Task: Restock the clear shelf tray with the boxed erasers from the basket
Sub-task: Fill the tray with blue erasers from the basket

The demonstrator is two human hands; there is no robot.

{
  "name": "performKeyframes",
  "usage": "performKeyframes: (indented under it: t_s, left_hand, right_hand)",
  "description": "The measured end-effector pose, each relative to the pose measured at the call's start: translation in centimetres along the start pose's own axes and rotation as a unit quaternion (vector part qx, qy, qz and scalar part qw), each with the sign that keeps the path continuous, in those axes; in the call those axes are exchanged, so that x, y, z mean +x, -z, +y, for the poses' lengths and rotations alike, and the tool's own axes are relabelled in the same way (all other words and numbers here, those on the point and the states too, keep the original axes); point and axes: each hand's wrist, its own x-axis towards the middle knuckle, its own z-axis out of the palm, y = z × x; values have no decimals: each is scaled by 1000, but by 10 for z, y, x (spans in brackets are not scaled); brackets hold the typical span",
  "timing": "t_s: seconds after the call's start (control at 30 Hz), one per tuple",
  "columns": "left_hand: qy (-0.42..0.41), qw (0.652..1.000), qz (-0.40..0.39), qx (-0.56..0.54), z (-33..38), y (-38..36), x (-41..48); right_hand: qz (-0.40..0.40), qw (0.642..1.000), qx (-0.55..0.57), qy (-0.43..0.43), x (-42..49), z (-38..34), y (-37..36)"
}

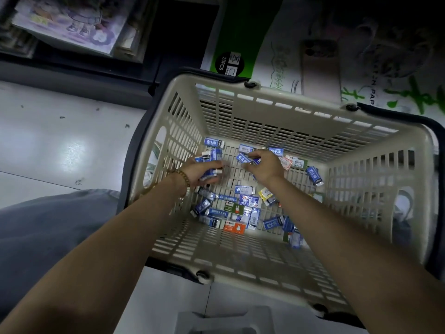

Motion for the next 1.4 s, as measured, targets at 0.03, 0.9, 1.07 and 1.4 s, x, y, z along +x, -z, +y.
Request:
performKeyframes:
  t_s: [0.03, 0.9, 1.07, 1.4]
  left_hand:
    - [8, 1000, 14, 3, -1, 0, 3]
    - [10, 996, 31, -78, -5, -3, 19]
    - [-69, 996, -47, -41, 24, -17, -24]
    - [-226, 967, -87, 80, 86, -49, -153]
  right_hand:
    - [9, 999, -39, 6, 2, -2, -4]
    - [47, 991, -5, 129, 7, -8, 2]
    - [-65, 982, 0, 177, -34, -36, 59]
    - [-24, 966, 6, 259, -145, -114, 167]
